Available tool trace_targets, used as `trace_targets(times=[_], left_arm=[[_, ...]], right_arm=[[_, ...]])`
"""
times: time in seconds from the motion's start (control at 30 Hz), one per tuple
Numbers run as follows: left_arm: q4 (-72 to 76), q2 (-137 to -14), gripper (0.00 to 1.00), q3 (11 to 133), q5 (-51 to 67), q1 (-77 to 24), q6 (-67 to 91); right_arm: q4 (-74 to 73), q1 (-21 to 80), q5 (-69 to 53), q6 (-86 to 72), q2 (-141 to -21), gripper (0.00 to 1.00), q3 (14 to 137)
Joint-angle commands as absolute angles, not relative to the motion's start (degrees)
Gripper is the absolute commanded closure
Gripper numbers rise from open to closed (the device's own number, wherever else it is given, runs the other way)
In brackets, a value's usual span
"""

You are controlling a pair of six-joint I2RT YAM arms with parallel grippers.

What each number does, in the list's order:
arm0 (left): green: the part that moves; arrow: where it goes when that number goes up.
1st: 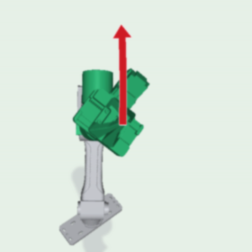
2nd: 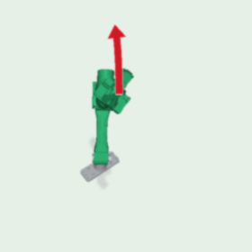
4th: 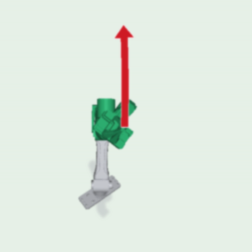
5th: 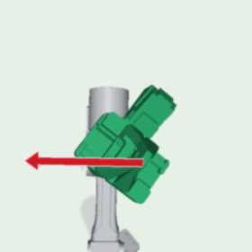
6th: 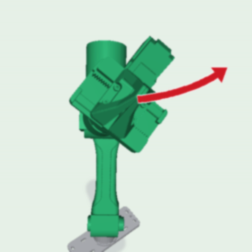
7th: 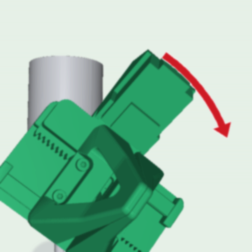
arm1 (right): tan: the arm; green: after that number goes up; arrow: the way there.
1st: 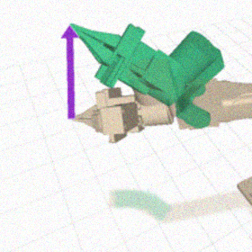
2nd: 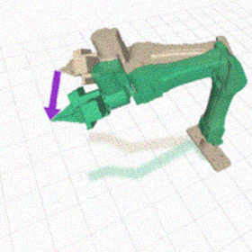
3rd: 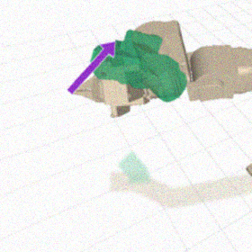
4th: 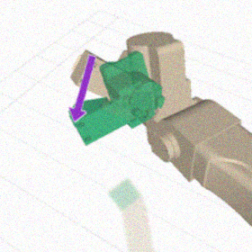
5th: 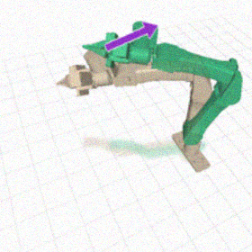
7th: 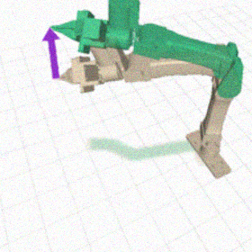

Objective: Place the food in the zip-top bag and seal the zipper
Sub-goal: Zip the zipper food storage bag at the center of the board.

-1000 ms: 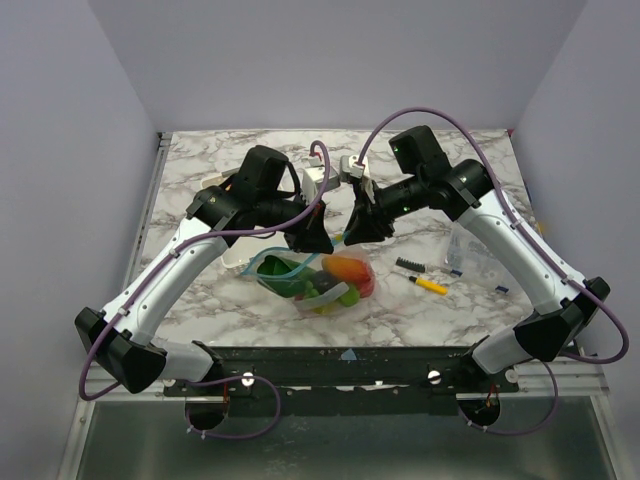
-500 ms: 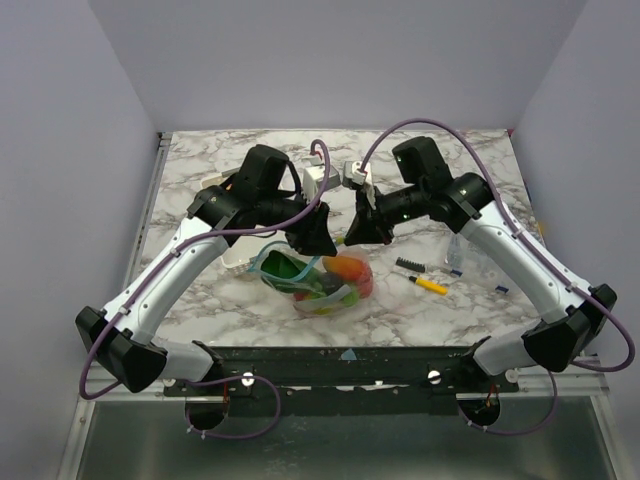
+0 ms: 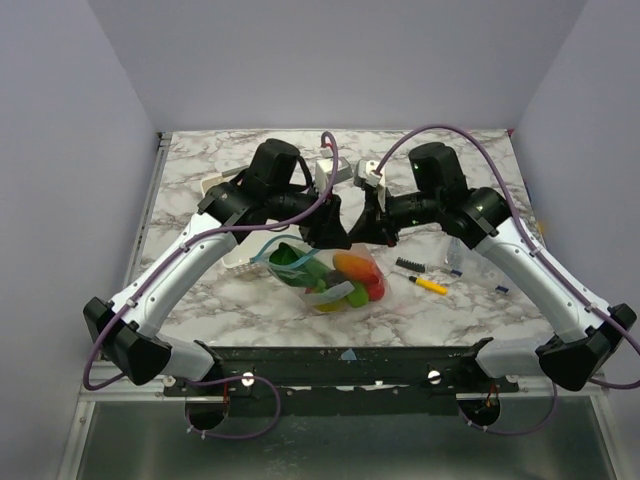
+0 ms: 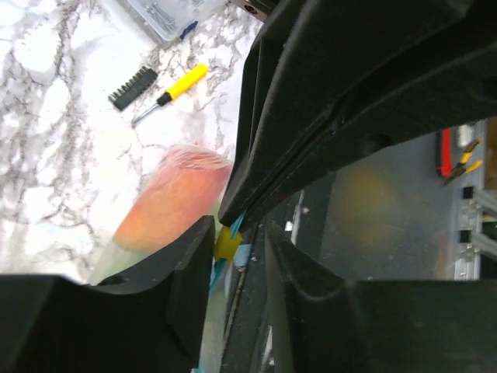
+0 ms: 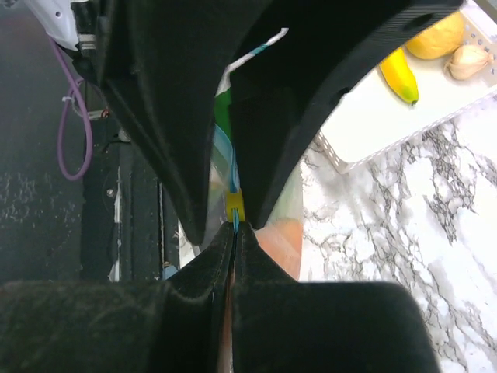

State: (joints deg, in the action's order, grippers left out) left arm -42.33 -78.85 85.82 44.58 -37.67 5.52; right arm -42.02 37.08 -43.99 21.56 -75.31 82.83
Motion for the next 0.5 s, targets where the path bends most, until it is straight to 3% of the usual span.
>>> trace_targets(times=[0.0, 0.17, 0.47], left_arm=[[-41.3, -79.8, 0.75, 88.4, 44.8, -38.5, 5.6], [-42.9, -79.7, 0.98, 88.5, 44.0, -38.6, 4.2], [-43.7, -77.8, 1.00, 87.3, 39.3, -38.6, 5.3]], right_arm=[[-38.9, 37.4, -42.6, 19.0, -75.1, 1.00, 82.7], [-36.8, 37.4, -38.9, 15.1, -74.8, 1.00, 81.8], [-30.1, 37.4, -21.6, 2.7, -73.4, 1.00, 78.0]])
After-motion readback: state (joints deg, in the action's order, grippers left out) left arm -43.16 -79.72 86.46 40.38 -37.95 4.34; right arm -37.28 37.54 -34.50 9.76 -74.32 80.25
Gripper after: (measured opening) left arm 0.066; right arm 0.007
